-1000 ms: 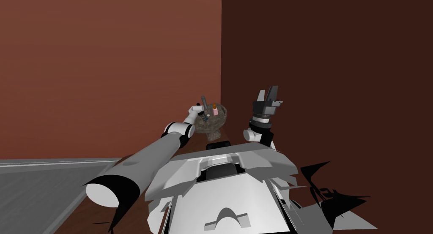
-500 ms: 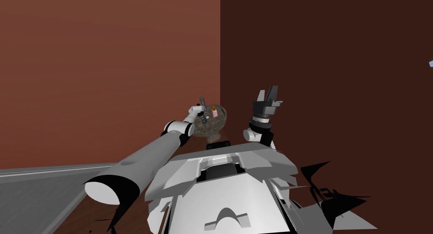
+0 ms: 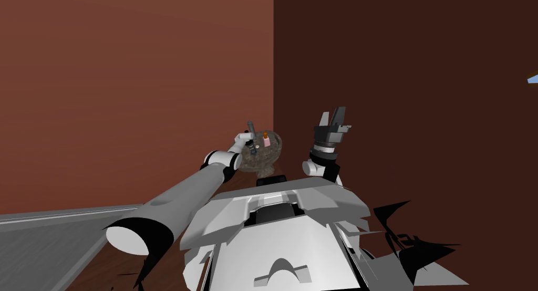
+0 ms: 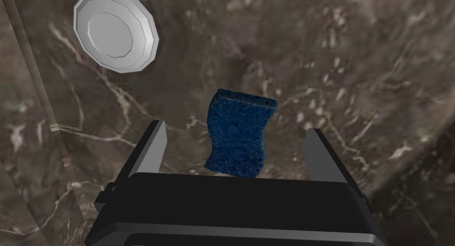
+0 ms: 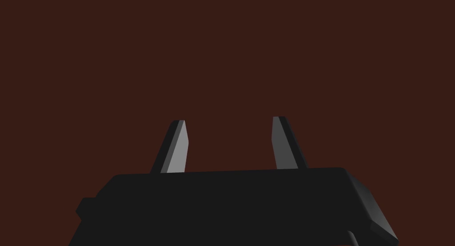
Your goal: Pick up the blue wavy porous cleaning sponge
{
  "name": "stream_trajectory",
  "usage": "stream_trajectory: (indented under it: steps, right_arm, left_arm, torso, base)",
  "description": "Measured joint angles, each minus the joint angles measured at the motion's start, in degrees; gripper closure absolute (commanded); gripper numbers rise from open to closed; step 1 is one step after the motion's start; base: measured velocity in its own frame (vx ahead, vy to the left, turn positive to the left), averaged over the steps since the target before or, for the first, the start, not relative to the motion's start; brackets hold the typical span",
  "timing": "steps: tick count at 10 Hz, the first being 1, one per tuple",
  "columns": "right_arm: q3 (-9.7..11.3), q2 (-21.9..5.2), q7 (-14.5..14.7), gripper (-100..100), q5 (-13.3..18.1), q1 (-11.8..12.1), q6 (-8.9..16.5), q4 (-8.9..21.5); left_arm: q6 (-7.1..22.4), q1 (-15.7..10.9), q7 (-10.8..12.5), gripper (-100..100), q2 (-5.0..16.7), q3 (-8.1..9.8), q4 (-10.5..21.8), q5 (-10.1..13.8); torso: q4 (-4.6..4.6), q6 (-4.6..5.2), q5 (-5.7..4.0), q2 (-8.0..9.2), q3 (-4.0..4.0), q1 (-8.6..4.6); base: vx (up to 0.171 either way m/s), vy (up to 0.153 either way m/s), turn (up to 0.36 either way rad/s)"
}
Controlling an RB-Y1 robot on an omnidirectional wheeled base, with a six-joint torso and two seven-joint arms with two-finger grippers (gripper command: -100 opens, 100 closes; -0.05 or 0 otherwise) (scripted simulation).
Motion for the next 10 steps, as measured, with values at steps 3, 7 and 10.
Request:
stream_trajectory:
  steps: [3,7,10]
  right_arm:
    - [0.0,0.0,0.0,0,0.0,0.0,0.0,0.0]
    - [0.0,0.0,0.0,0,0.0,0.0,0.0,0.0]
    - [0.0,0.0,0.0,0,0.0,0.0,0.0,0.0]
  left_arm:
    - [-0.8,1.4,-0.3,100,-0.1,0.00,-0.5,-0.2]
    - [-0.8,1.4,-0.3,0,-0.1,-0.01,-0.5,-0.2]
    - [1.3,0.2,0.2,100,0.2,-0.10,-1.7,0.1]
  torso:
    - [0.02,0.00,0.00,0.05,0.03,0.03]
    - [0.01,-0.02,0.01,0.03,0.01,0.05]
    - [0.06,-0.01,0.02,0.14,0.09,0.13]
  base:
    - [0.004,-0.003,0.001]
    - [0.000,0.000,0.000]
    - [-0.020,0.016,0.005]
